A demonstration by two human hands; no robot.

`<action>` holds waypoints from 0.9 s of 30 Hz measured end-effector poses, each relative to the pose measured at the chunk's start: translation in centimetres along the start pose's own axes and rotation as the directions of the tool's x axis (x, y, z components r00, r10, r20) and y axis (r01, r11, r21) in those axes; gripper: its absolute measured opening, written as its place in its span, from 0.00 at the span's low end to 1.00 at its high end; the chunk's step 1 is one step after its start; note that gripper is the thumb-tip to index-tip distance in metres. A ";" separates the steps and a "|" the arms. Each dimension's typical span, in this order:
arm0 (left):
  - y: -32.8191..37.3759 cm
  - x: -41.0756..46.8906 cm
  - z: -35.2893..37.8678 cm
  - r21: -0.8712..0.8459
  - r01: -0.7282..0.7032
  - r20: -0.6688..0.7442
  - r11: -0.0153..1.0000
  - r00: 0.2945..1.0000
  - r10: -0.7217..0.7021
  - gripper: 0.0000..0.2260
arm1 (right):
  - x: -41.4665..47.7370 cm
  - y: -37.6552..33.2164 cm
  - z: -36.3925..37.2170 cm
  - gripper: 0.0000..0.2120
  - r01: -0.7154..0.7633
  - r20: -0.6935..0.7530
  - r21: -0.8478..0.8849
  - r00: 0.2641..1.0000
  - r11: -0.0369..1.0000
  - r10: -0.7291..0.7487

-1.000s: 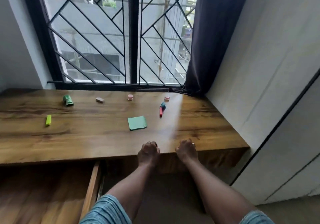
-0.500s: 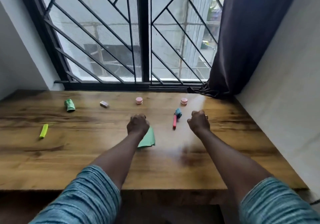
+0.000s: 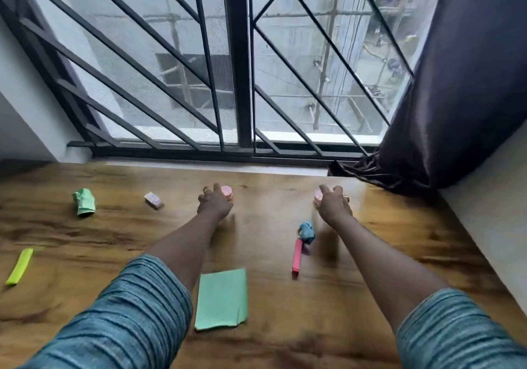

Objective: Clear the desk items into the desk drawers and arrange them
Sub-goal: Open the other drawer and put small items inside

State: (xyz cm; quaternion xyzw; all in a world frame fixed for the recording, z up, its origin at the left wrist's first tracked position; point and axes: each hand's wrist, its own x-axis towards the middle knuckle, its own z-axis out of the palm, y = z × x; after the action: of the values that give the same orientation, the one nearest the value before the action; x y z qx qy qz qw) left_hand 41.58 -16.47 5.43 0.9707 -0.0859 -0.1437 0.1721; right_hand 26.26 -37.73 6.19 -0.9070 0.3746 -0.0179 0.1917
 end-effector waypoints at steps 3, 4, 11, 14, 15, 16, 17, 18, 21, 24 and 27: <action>0.3 2.0 0.6 -0.037 -0.041 0.027 0.998 0.999 0.042 0.32 | 2.3 -0.1 0.6 0.19 0.032 0.038 -0.036 0.999 0.999 -0.031; 0.4 2.6 0.9 -0.034 -0.059 0.035 0.998 0.998 0.060 0.32 | 2.9 -0.1 0.9 0.19 0.033 0.058 -0.050 0.998 0.998 -0.030; -0.7 4.5 1.3 -0.005 -0.171 -0.039 0.985 0.985 0.170 0.16 | 3.0 -0.2 1.5 0.15 -0.073 0.054 -0.038 0.996 0.997 0.075; -1.9 4.2 0.8 -0.048 -0.191 -0.085 0.980 0.979 0.186 0.18 | 1.5 -0.8 1.2 0.13 -0.128 0.018 -0.006 0.992 0.992 0.128; -2.4 4.0 0.6 -0.066 -0.191 -0.085 0.979 0.979 0.185 0.20 | 1.0 -1.0 1.1 0.14 -0.142 0.012 0.000 0.990 0.990 0.142; -3.0 3.8 0.3 -0.078 -0.190 -0.086 0.979 0.979 0.183 0.20 | 0.4 -1.3 1.0 0.14 -0.151 0.006 0.003 0.989 0.989 0.151; -3.6 3.4 0.1 -0.084 -0.188 -0.096 0.978 0.979 0.180 0.21 | -0.3 -1.5 1.0 0.14 -0.159 0.006 0.001 0.987 0.987 0.159; -4.3 3.0 -0.2 -0.090 -0.185 -0.109 0.979 0.979 0.175 0.21 | -1.0 -1.8 0.9 0.14 -0.163 -0.005 0.007 0.987 0.987 0.163; -6.1 1.6 -1.0 -0.098 -0.195 -0.126 0.976 0.975 0.182 0.20 | -2.9 -2.4 0.6 0.14 -0.200 -0.053 0.094 0.977 0.975 0.206; -7.9 -0.3 -1.9 -0.128 -0.224 -0.122 0.966 0.970 0.209 0.19 | -5.1 -3.1 0.0 0.15 -0.201 -0.111 0.154 0.969 0.967 0.219; -9.4 -2.5 -2.5 -0.123 -0.254 -0.128 0.959 0.963 0.239 0.19 | -7.2 -3.7 -0.7 0.15 -0.174 -0.153 0.190 0.967 0.966 0.205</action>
State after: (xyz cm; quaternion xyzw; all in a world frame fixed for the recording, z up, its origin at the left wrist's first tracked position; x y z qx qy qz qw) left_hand 41.06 -6.42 4.94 0.9446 -0.1864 -0.0721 0.2603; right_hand 23.50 -30.59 8.96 -0.8417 0.4719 -0.1101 0.2383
